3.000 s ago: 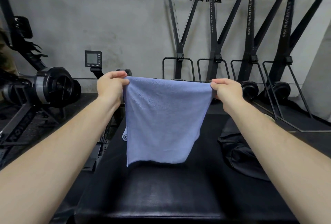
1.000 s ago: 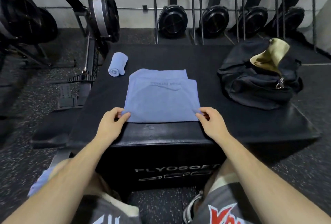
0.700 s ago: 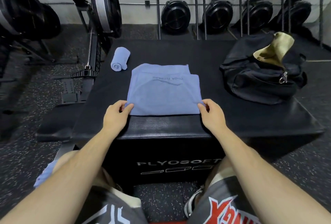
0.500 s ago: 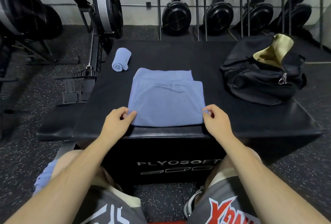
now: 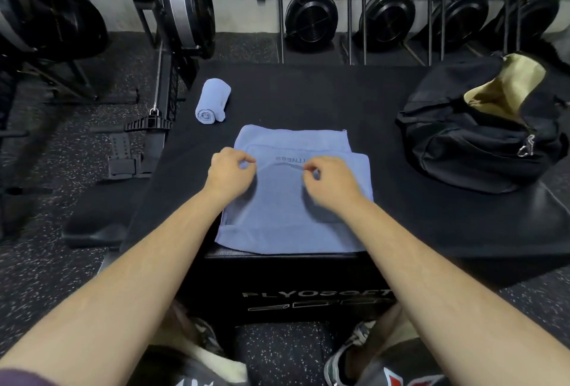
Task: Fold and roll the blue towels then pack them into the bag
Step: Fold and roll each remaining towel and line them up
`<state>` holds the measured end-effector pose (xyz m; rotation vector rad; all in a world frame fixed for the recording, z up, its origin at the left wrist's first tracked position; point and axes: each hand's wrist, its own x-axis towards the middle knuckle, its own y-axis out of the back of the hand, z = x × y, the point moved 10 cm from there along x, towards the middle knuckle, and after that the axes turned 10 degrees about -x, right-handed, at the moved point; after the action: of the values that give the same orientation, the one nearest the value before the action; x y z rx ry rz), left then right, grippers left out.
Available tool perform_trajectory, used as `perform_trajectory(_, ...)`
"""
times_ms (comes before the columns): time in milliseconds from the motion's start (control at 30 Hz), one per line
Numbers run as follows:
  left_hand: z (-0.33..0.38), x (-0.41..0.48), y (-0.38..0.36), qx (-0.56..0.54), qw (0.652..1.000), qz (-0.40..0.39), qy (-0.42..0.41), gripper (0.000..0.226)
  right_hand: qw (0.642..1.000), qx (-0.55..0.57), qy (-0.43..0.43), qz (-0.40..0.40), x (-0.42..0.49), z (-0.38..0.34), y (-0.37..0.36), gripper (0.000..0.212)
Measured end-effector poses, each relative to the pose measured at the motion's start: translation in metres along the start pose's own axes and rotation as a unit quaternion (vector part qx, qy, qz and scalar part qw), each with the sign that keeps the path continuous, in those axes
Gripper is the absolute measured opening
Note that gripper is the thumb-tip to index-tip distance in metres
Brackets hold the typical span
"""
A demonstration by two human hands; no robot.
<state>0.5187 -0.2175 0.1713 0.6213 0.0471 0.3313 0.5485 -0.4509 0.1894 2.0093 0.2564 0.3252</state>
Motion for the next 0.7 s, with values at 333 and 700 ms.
perform_trajectory(333, -0.036, 0.062, -0.006, -0.048, 0.998, 0.035, 0.037, 0.039, 0.997, -0.048, 0.033, -0.050, 0.104, -0.080, -0.083, 0.027)
perform_trajectory(700, -0.025, 0.074, 0.001, -0.199, 0.978, 0.068, -0.013, 0.017, 0.980, 0.169, 0.009, 0.102, 0.099, -0.056, -0.074, 0.014)
